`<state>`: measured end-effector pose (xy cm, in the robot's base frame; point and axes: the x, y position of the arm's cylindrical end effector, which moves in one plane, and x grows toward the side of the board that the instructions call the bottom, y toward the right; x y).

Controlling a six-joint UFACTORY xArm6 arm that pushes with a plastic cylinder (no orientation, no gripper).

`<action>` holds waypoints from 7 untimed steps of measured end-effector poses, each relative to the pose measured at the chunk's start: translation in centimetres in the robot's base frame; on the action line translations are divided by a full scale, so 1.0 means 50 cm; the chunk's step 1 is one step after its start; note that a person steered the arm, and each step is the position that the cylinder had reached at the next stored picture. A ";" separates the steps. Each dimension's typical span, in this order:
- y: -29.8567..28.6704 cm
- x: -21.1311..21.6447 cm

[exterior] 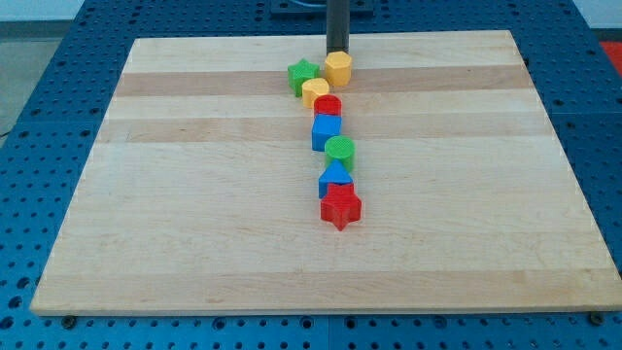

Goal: Push the green circle right a bit

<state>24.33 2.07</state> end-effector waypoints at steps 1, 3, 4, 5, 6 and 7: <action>0.000 0.000; 0.000 0.040; 0.008 0.039; 0.013 -0.035; -0.091 -0.094; -0.257 -0.070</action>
<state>20.84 -10.80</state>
